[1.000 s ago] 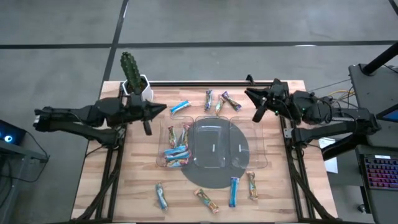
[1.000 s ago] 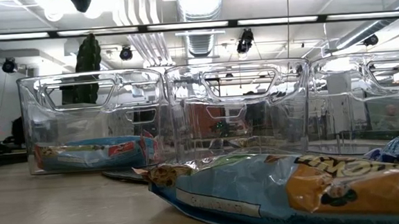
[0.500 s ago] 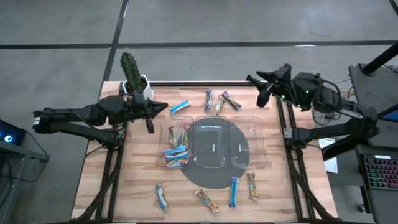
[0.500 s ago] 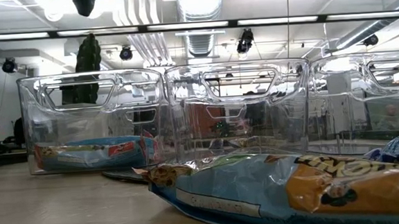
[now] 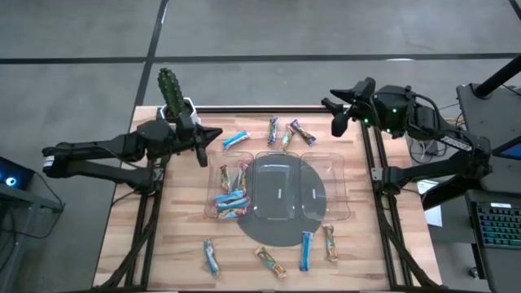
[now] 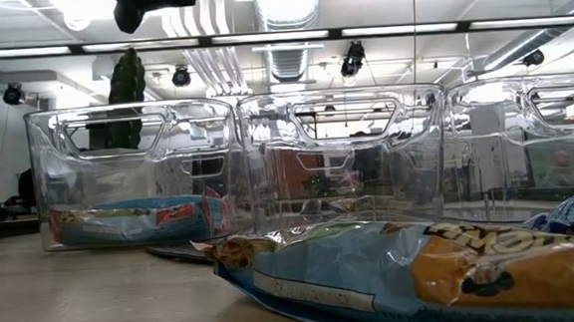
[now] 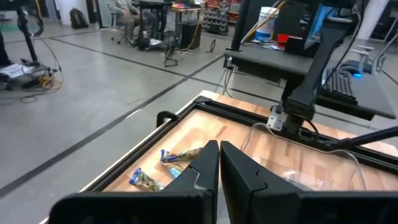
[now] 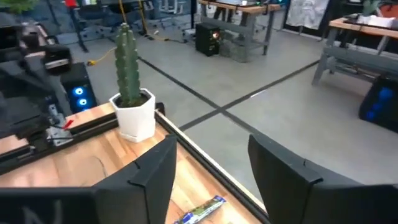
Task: Pick and place Granola Bars by type
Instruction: Put the blue granola bar into the middle transparent bin
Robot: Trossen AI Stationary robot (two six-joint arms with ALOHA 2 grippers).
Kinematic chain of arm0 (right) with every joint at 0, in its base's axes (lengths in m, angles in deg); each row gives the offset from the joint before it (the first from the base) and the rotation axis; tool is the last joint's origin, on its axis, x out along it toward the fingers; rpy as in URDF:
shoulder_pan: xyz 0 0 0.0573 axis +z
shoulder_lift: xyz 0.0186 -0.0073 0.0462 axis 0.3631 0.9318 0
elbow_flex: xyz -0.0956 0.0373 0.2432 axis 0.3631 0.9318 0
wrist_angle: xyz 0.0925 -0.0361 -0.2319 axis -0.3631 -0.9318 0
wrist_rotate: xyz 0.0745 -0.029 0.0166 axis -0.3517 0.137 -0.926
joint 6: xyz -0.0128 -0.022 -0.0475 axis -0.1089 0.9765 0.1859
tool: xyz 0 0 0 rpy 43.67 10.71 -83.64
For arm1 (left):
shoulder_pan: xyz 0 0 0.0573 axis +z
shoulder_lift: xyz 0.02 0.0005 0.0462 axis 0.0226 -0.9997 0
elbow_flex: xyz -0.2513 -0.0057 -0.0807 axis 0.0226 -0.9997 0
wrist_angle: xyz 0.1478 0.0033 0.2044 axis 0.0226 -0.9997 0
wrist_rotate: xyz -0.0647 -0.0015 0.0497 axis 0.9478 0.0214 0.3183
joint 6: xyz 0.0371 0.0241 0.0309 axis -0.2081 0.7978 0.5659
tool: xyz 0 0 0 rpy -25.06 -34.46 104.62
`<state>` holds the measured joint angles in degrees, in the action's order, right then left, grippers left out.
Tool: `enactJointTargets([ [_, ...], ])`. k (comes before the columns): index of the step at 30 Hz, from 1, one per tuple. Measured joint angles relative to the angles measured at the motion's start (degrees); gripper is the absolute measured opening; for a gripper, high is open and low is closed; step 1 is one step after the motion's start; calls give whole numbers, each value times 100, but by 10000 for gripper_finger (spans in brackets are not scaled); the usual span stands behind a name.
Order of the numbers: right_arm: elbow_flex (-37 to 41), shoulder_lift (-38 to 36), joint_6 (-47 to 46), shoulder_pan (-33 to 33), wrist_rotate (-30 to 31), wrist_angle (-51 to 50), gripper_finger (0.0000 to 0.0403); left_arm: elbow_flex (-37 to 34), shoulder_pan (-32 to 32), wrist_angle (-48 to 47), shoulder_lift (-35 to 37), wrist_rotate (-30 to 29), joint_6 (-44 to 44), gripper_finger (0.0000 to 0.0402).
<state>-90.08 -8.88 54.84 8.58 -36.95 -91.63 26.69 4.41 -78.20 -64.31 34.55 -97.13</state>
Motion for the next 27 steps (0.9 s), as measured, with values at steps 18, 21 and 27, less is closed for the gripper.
enactJointTargets([
  [18, -31, -470, 280, 4, -1347, 11, 9, 2508, 1605, -1623, -1665, 1716, 863, 0],
  [21, -54, -524, 302, 7, -1375, 17, 9, 3232, 1930, -2290, -2213, 1767, 815, 0],
  [27, -56, -567, 408, 7, -1374, 2, 8, 4560, 2236, -3120, -3363, 1944, 1331, 12],
])
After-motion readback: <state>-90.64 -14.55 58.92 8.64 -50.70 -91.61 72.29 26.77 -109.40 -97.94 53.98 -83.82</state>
